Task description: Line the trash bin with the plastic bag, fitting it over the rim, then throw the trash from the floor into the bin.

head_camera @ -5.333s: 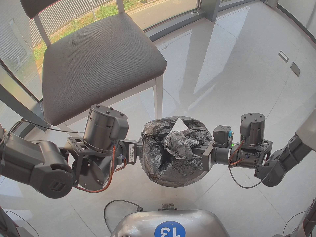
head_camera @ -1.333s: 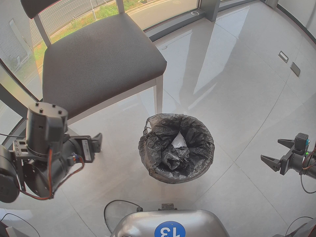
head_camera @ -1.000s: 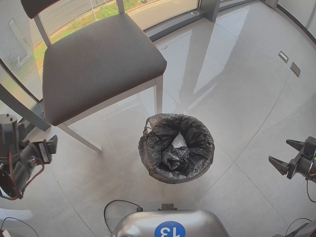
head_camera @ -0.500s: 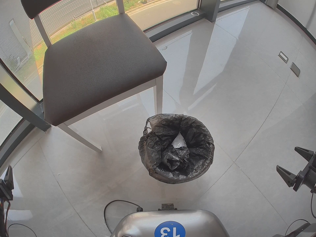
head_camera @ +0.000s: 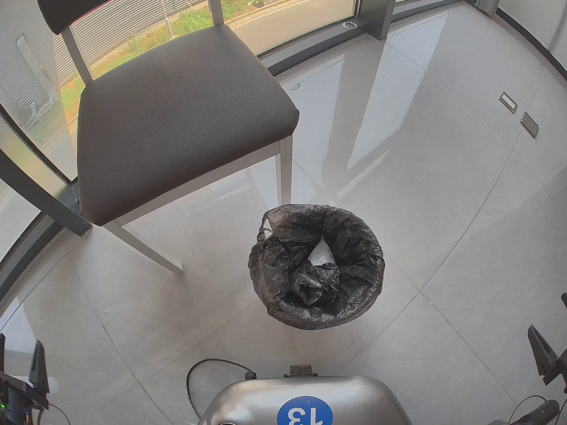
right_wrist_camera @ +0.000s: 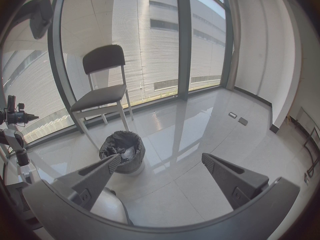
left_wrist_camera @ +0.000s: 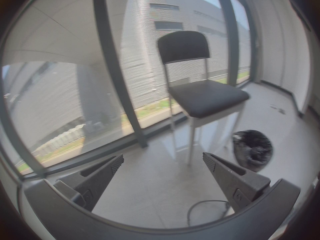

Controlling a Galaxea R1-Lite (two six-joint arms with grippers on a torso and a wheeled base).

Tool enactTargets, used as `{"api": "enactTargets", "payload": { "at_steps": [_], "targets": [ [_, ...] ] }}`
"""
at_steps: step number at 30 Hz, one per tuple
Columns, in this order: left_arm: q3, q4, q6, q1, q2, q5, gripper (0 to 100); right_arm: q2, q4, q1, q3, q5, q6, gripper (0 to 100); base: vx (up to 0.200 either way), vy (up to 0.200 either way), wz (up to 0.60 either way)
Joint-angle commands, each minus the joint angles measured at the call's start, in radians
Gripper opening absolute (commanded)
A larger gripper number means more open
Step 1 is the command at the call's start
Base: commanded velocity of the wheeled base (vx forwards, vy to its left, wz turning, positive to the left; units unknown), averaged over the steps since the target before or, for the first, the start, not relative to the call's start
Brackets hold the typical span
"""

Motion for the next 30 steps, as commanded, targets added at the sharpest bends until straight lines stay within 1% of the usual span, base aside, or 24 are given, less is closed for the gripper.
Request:
{"api": "enactTargets", "payload": {
  "at_steps": [1, 3, 7, 10, 11, 12, 13, 16, 18, 19, 20, 21, 22, 24, 25, 26, 30],
  "targets": [
    [0.073, 0.001, 0.015, 0.01, -0.064, -0.296, 100, -0.286, 0.131, -0.009, 0.01, -0.058, 0.082, 100, 0.0, 0.0, 0.0],
    [0.07, 0.018, 0.018, 0.01, -0.064, -0.325, 100, -0.286, 0.129, -0.009, 0.013, -0.058, 0.112, 100, 0.0, 0.0, 0.0],
    [0.065, 0.028, 0.014, 0.01, -0.064, -0.325, 100, -0.286, 0.132, -0.009, 0.014, -0.058, 0.116, 100, 0.0, 0.0, 0.0],
    [0.065, 0.028, 0.02, 0.01, -0.064, -0.323, 100, -0.287, 0.136, 0.056, 0.016, -0.056, 0.119, 100, 0.0, 0.0, 0.0],
    [0.065, 0.028, 0.021, 0.01, -0.064, -0.323, 100, -0.293, 0.14, 0.088, 0.016, -0.056, 0.119, 100, 0.0, 0.0, 0.0],
    [0.065, 0.028, 0.021, 0.01, -0.065, -0.323, 100, -0.296, 0.143, 0.099, 0.014, -0.056, 0.119, 100, 0.0, 0.0, 0.0],
    [0.065, 0.027, 0.024, 0.01, -0.065, -0.323, 100, -0.315, 0.163, 0.151, 0.013, -0.058, 0.115, 100, 0.0, 0.0, 0.0],
    [0.065, 0.025, 0.03, 0.01, -0.065, -0.319, 100, -0.316, 0.186, 0.151, 0.019, -0.064, 0.121, 100, 0.0, 0.0, 0.0],
    [0.067, 0.022, 0.03, 0.01, -0.065, -0.291, 100, -0.318, 0.182, 0.151, 0.039, -0.07, 0.112, 100, 0.0, 0.0, 0.0],
    [0.065, 0.027, 0.018, 0.01, -0.064, -0.284, 100, -0.318, 0.165, 0.151, 0.079, -0.088, 0.082, 100, 0.0, 0.0, 0.0],
    [0.065, 0.025, 0.017, 0.01, -0.064, -0.282, 100, -0.318, 0.162, 0.151, 0.08, -0.102, 0.07, 100, 0.0, 0.0, 0.0],
    [0.067, 0.021, 0.017, 0.01, -0.064, -0.282, 100, -0.316, 0.182, 0.151, 0.08, -0.176, 0.038, 100, 0.0, 0.0, 0.0],
    [0.067, 0.022, 0.023, 0.01, -0.064, -0.285, 100, -0.316, 0.205, 0.151, 0.08, -0.237, 0.026, 100, 0.0, 0.0, 0.0],
    [0.067, 0.022, 0.026, 0.01, -0.064, -0.288, 100, -0.318, 0.225, 0.149, 0.079, -0.319, 0.026, 100, 0.0, 0.0, 0.0],
    [0.067, 0.022, 0.026, 0.01, -0.064, -0.288, 100, -0.318, 0.225, 0.149, 0.079, -0.319, 0.026, 100, 0.0, 0.0, 0.0],
    [0.067, 0.024, 0.026, 0.01, -0.064, -0.296, 100, -0.33, 0.232, 0.142, 0.077, -0.362, 0.027, 100, 0.0, 0.0, 0.0],
    [0.067, 0.022, 0.018, 0.01, -0.064, -0.296, 100, -0.381, 0.232, 0.12, 0.076, -0.358, 0.017, 100, 0.0, 0.0, 0.0]
  ]
}}
